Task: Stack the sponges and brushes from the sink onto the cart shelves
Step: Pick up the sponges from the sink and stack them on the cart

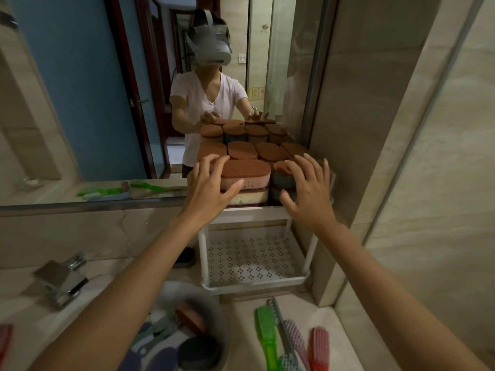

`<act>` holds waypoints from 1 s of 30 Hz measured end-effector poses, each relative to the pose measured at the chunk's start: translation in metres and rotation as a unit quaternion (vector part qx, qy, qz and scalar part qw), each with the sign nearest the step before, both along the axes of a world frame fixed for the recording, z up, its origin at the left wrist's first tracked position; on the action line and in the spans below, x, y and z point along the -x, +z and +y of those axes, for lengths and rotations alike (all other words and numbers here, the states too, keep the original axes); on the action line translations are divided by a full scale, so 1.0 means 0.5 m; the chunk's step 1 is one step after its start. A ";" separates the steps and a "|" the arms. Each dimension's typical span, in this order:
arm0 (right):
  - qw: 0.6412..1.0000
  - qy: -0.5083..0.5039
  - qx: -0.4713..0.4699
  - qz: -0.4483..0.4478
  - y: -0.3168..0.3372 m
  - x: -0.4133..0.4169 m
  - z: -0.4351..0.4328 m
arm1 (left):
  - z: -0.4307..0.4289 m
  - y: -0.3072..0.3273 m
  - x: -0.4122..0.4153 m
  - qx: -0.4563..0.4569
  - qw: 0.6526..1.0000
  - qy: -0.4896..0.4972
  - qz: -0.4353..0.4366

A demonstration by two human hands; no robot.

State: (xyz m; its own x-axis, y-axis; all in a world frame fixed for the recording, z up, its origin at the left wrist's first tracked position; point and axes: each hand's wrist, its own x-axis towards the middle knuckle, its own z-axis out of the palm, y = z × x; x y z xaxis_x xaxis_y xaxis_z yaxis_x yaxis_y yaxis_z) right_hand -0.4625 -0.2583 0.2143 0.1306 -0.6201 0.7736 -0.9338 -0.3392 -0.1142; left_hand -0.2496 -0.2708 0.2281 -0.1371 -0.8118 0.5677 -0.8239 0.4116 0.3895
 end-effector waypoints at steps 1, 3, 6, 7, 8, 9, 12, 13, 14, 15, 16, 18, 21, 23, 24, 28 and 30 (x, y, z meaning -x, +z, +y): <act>1.000 0.008 0.006 -0.005 -0.003 -0.007 0.003 | 0.004 -0.001 0.000 0.007 1.000 0.000 0.020; 0.999 0.031 0.016 -0.017 -0.012 -0.027 0.013 | 0.018 -0.004 0.001 0.025 0.998 -0.003 0.060; 0.996 0.069 0.045 -0.037 -0.040 -0.071 0.038 | 0.053 -0.023 -0.002 0.041 0.992 -0.005 0.115; 0.994 0.083 0.047 -0.049 -0.059 -0.091 0.051 | 0.068 -0.037 -0.007 0.044 0.990 -0.002 0.132; 0.992 0.099 0.044 -0.061 -0.080 -0.112 0.065 | 0.084 -0.053 -0.013 0.044 0.988 0.004 0.145; 0.990 0.115 0.034 -0.072 -0.108 -0.135 0.081 | 0.100 -0.073 -0.022 0.034 0.987 0.010 0.156; 0.978 0.162 -0.053 -0.117 -0.208 -0.209 0.142 | 0.148 -0.160 -0.064 -0.040 0.980 0.049 0.186; 0.970 0.180 -0.098 -0.131 -0.246 -0.232 0.163 | 0.162 -0.196 -0.083 -0.079 0.975 0.075 0.194; 0.959 0.199 -0.151 -0.136 -0.278 -0.256 0.184 | 0.180 -0.233 -0.102 -0.122 0.967 0.105 0.197; 0.946 0.213 -0.206 -0.130 -0.309 -0.276 0.203 | 0.198 -0.273 -0.123 -0.172 0.956 0.137 0.192; 0.933 0.220 -0.261 -0.114 -0.339 -0.292 0.216 | 0.218 -0.306 -0.141 -0.225 0.942 0.168 0.182; 0.883 0.216 -0.409 -0.072 -0.395 -0.321 0.233 | 0.260 -0.381 -0.185 -0.325 0.907 0.215 0.159; 0.795 0.171 -0.582 0.015 -0.484 -0.347 0.231 | 0.307 -0.479 -0.248 -0.447 0.852 0.232 0.142; 0.757 0.145 -0.633 0.075 -0.533 -0.361 0.216 | 0.320 -0.525 -0.281 -0.499 0.825 0.233 0.128; 0.742 0.134 -0.651 0.087 -0.552 -0.368 0.205 | 0.319 -0.543 -0.294 -0.513 0.819 0.226 0.122; 0.722 0.065 -0.683 0.089 -0.616 -0.383 0.148 | 0.280 -0.619 -0.323 -0.549 0.810 0.171 0.113; 0.726 0.034 -0.681 0.088 -0.640 -0.390 0.120 | 0.251 -0.661 -0.329 -0.570 0.798 0.156 0.119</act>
State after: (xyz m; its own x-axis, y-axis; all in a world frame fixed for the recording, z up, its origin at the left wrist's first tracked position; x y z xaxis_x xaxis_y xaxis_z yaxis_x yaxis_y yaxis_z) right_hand -0.2673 -0.1984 -0.1054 0.2199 -0.7816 -0.5838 -0.9607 -0.0694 -0.2689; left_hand -0.0851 -0.1453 -0.1024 0.1743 -0.7924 -0.5846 -0.6633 -0.5333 0.5250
